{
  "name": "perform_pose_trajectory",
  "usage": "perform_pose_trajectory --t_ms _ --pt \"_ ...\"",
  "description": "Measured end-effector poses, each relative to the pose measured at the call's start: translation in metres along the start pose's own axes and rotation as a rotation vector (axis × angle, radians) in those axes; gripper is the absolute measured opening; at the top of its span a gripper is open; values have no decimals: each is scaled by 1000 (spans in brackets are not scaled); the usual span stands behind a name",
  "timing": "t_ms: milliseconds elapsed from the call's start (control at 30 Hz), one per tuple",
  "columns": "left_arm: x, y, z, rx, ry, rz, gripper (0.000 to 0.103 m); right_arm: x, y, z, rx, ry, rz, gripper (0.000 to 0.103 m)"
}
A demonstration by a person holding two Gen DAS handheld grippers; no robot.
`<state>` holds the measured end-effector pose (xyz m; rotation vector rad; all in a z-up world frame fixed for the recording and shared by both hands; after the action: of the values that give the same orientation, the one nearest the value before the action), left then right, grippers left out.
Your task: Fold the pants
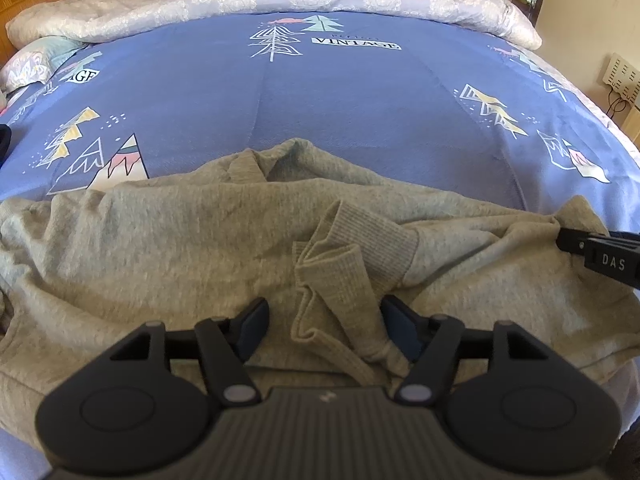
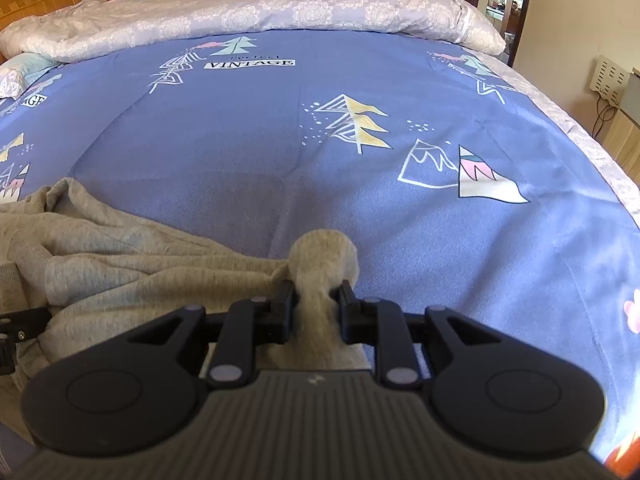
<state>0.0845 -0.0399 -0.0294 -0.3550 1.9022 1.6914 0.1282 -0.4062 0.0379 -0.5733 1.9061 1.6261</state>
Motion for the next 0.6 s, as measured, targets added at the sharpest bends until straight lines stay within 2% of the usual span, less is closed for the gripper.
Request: perform_pose_trajectory --t_ms 367,600 --pt "0 1 -2 -40 -13 6 70 0 -2 8 47 53 -4 25" --pt "1 0 -2 -69 -22 7 77 0 -2 8 53 61 -8 27"
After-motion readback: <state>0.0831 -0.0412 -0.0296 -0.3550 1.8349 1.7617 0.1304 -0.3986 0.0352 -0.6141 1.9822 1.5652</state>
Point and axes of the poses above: each gripper's, at about its wrist camera, not at the fingertips, and y roughly against the way its jaws point, z to its left, x to its underside, the point moved 8 cm from there along -y, roughly the way its jaws point, and after that the axes turned 1 degree about -y, right-handed, at the moved point
